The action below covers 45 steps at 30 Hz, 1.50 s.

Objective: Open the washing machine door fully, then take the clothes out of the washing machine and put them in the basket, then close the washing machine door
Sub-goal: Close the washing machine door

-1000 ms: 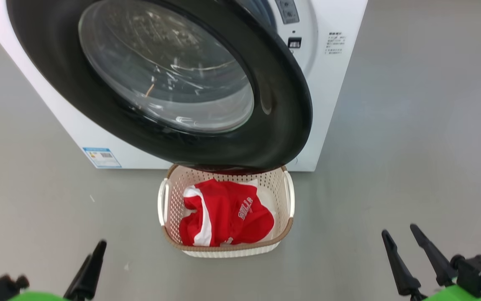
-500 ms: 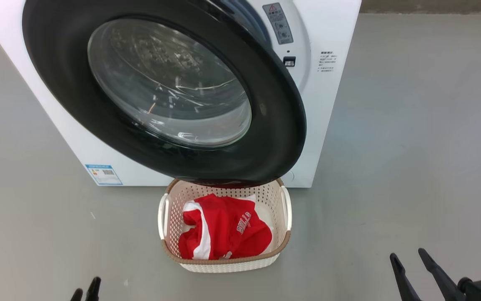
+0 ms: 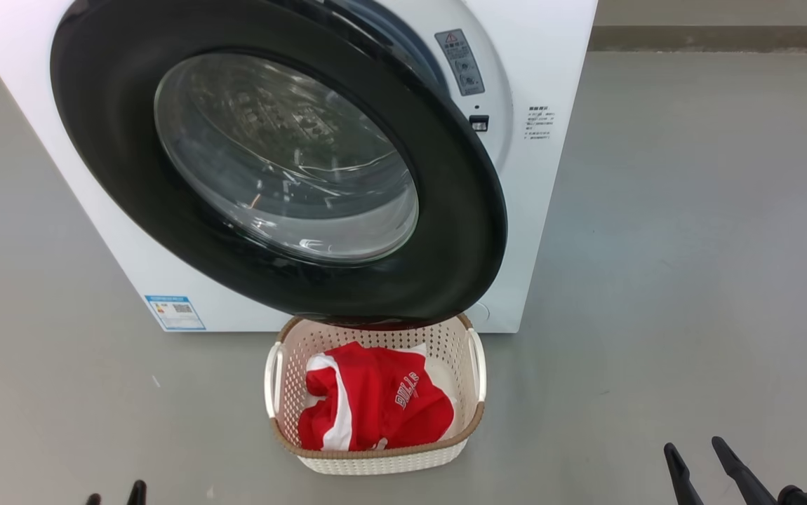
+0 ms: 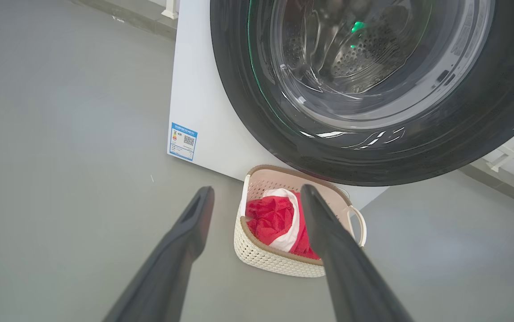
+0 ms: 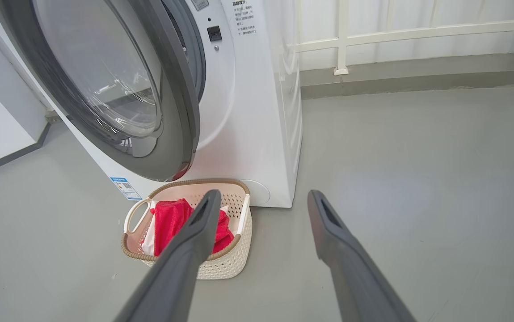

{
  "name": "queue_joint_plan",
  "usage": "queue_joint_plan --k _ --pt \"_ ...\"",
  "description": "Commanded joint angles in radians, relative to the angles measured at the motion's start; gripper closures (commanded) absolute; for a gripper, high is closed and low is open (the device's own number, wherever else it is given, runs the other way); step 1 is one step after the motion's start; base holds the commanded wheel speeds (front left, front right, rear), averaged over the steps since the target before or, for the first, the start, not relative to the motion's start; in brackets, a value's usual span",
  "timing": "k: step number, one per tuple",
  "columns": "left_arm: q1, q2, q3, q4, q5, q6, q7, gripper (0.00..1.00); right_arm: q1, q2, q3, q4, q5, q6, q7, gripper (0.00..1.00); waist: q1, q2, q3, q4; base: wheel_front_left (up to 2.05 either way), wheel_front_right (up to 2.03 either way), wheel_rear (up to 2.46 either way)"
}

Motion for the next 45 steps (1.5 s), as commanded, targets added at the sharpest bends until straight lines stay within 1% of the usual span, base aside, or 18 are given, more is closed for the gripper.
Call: queue_joint_plan --k 1,12,15,18,22,25,38,39,40,41,42,45 --pt "-0.015 0.012 0.058 -0.030 0.040 -0.006 -0.012 0.00 -0.008 -0.021 0.011 -0.028 -0.003 0.005 -0.007 0.00 0.0000 0.0000 -0.004 -0.002 0.00 0.00 0.00" --pt "0.029 -0.112 0.218 -0.149 0.388 -0.006 -0.012 0.00 0.002 -0.013 -0.010 -0.044 0.000 0.005 -0.007 0.00 0.0000 0.0000 -0.018 -0.007 0.00 0.00 0.00" --pt "0.038 -0.136 0.237 -0.183 0.460 -0.006 -0.012 0.00 0.003 -0.012 -0.014 -0.047 0.000 0.005 -0.007 0.00 0.0000 0.0000 -0.020 -0.008 0.00 0.00 0.00" --pt "0.048 -0.152 0.242 -0.203 0.511 -0.006 -0.012 0.00 0.005 -0.010 -0.017 -0.050 0.000 0.005 -0.007 0.00 0.0000 0.0000 -0.019 -0.008 0.00 0.00 0.00" --pt "0.062 -0.172 0.244 -0.213 0.543 -0.006 -0.012 0.00 0.004 -0.005 -0.020 -0.047 -0.001 0.005 -0.007 0.00 0.0000 0.0000 -0.019 -0.009 0.00 0.00 0.00" --pt "0.065 -0.180 0.245 -0.212 0.548 -0.006 -0.012 0.00 0.004 -0.002 -0.021 -0.046 -0.002 0.005 -0.007 0.00 0.0000 0.0000 -0.019 -0.008 0.00 0.00 0.00" --pt "0.064 -0.195 0.238 -0.223 0.560 -0.006 -0.012 0.00 -0.004 0.002 -0.021 -0.047 -0.003 0.005 -0.007 0.00 0.0000 0.0000 -0.019 -0.005 0.00 0.00 0.00" --pt "0.063 -0.196 0.236 -0.223 0.561 -0.006 -0.012 0.00 -0.006 0.003 -0.020 -0.048 -0.002 0.005 -0.007 0.02 0.0000 0.0000 -0.018 -0.003 0.00 0.00 0.00" --pt "0.062 -0.197 0.234 -0.223 0.561 -0.006 -0.012 0.00 -0.008 0.005 -0.017 -0.049 0.000 0.005 -0.007 0.51 0.0000 0.0000 -0.018 -0.001 0.00 0.00 0.00" --pt "0.061 -0.198 0.231 -0.223 0.562 -0.006 -0.012 0.00 -0.011 0.006 -0.013 -0.052 0.001 0.005 -0.007 0.85 0.0000 0.0000 -0.018 0.003 0.00 0.00 0.00" --pt "0.059 -0.198 0.228 -0.224 0.563 -0.006 -0.012 0.00 -0.016 0.007 -0.008 -0.054 0.003 0.005 -0.007 1.00 0.0000 0.0000 -0.017 0.006 0.00 0.00 0.00" --pt "0.055 -0.202 0.218 -0.226 0.564 -0.006 -0.012 0.00 -0.034 0.010 0.010 -0.060 0.006 0.005 -0.007 1.00 0.0000 0.0000 -0.014 0.021 0.00 0.00 0.00"
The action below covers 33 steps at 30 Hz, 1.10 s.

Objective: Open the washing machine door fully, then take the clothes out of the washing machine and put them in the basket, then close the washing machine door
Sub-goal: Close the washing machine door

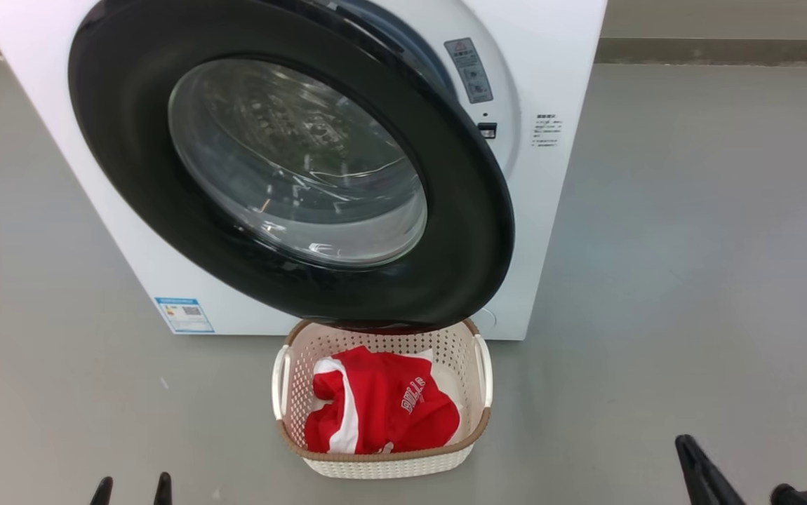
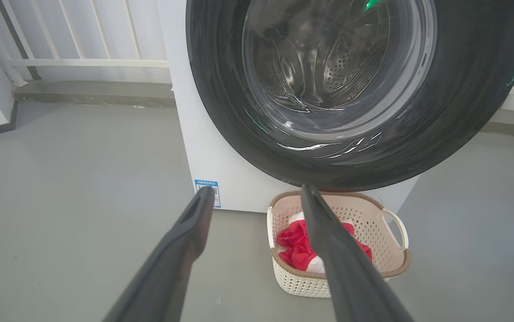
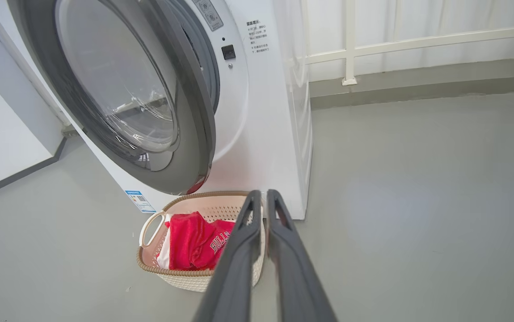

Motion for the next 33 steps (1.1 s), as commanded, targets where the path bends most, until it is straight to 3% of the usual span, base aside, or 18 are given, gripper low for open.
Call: queue_joint_plan --k 1,20,33 --pt "-0.033 0.002 0.025 -0.030 0.011 -0.006 -0.012 0.00 -0.054 -0.022 0.036 -0.028 0.000 0.005 -0.006 1.00 0.0000 0.0000 0.004 0.013 0.00 0.00 0.00" --pt "-0.124 -0.026 -0.077 -0.030 0.000 -0.006 -0.012 0.00 -0.442 0.040 0.216 0.070 0.022 0.005 -0.006 1.00 0.0000 0.0000 0.096 0.126 0.00 0.00 0.00" --pt "-0.190 -0.028 -0.132 -0.024 -0.036 -0.006 -0.012 0.00 -0.622 0.049 0.208 0.185 0.020 0.005 -0.006 1.00 0.0000 0.0000 0.176 0.182 0.00 0.00 0.00"
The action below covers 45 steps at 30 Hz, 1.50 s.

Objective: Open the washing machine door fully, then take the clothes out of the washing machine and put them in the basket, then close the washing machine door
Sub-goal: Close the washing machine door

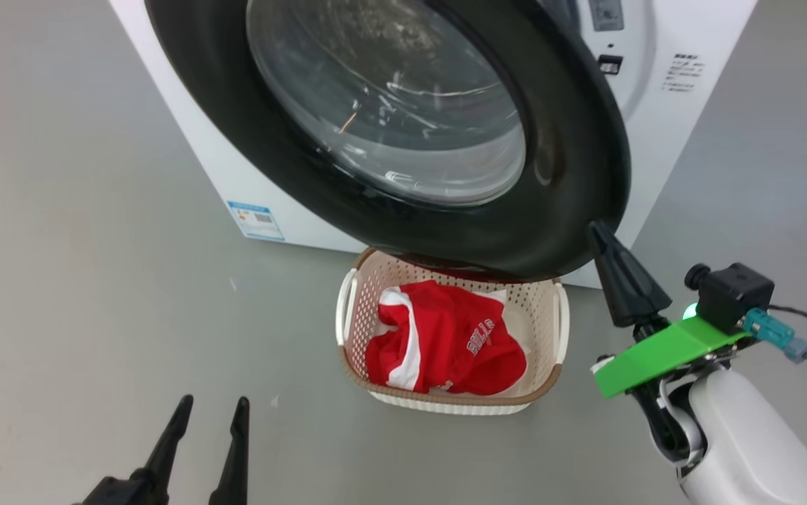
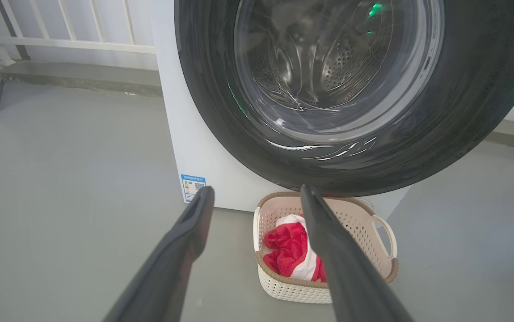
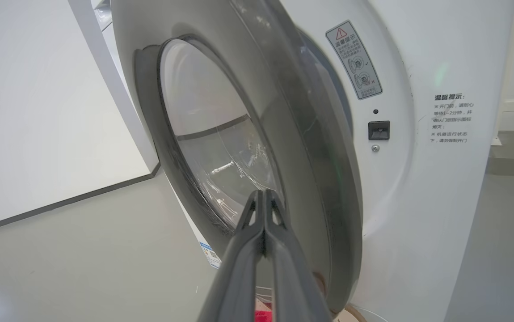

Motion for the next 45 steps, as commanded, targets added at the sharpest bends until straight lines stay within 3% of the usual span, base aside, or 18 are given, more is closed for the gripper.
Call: queue_joint_plan --k 1,45 --pt "-0.035 0.005 0.028 -0.022 -0.008 -0.006 -0.012 0.00 -0.035 0.009 0.011 -0.016 0.002 0.005 -0.006 1.00 0.0000 0.0000 0.022 0.019 0.00 0.00 0.00" --pt "-0.204 0.005 -0.065 -0.032 -0.077 -0.006 -0.012 0.00 -0.453 -0.047 -0.231 0.060 0.029 0.005 -0.006 1.00 0.0000 0.0000 0.251 0.129 0.00 0.00 0.00"
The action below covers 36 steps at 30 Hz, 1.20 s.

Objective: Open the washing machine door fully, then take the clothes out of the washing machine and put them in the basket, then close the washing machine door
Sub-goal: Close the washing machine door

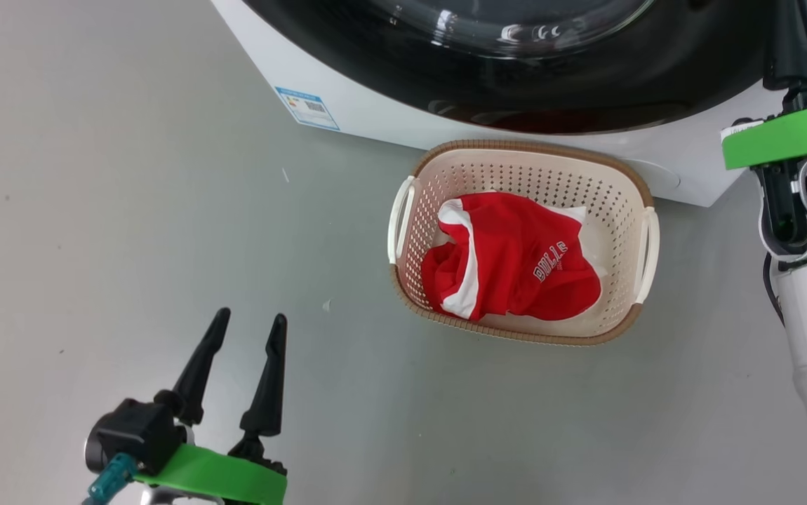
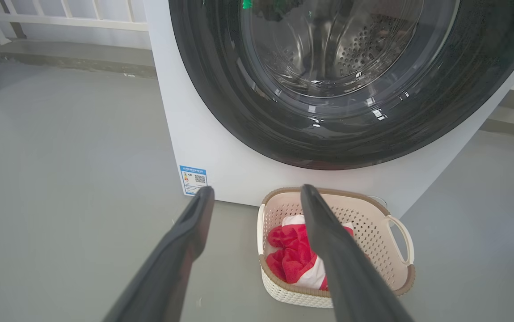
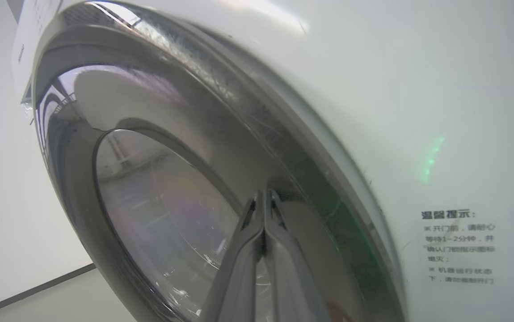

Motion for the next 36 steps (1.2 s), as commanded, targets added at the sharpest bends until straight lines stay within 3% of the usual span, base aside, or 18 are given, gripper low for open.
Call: queue_joint_plan --k 1,6,12,16,17,18,19,36 --pt "-0.022 0.014 0.031 -0.029 -0.010 -0.006 -0.012 0.00 -0.038 0.009 -0.004 -0.022 0.006 0.002 -0.006 1.00 0.0000 0.0000 0.008 0.003 0.00 0.00 0.00" --pt "-0.030 0.014 0.029 -0.031 -0.012 -0.006 -0.012 0.00 -0.065 0.016 -0.021 -0.018 -0.004 0.002 -0.006 1.00 0.0000 0.0000 0.019 0.005 0.00 0.00 0.00" --pt "-0.028 0.014 0.036 -0.022 -0.007 -0.006 -0.012 0.00 -0.033 0.013 0.037 -0.023 -0.011 0.002 -0.006 1.00 0.0000 0.0000 0.002 -0.002 0.00 0.00 0.00" --pt "-0.016 0.014 0.043 -0.011 0.004 -0.006 -0.012 0.00 0.035 0.008 0.070 -0.029 -0.013 0.002 -0.006 0.65 0.0000 0.0000 -0.030 -0.010 0.00 0.00 0.00" --pt "-0.012 0.014 0.045 -0.008 0.008 -0.006 -0.012 0.00 0.055 0.006 0.078 -0.032 -0.014 0.002 -0.006 0.51 0.0000 0.0000 -0.039 -0.012 0.00 0.00 0.00" --pt "-0.007 0.014 0.047 -0.006 0.012 -0.006 -0.012 0.00 0.076 0.007 0.084 -0.035 -0.012 0.002 -0.006 0.16 0.0000 0.0000 -0.048 -0.016 0.00 0.00 0.00" --pt "-0.003 0.014 0.049 -0.004 0.016 -0.006 -0.012 0.00 0.098 0.005 0.090 -0.039 -0.011 0.002 -0.006 0.00 0.0000 0.0000 -0.057 -0.019 0.00 0.00 0.00" --pt "0.078 0.032 0.095 0.014 0.062 -0.006 -0.012 0.00 0.435 -0.002 0.161 -0.091 -0.002 0.002 -0.006 0.00 0.0000 0.0000 -0.203 -0.100 0.00 0.00 0.00"
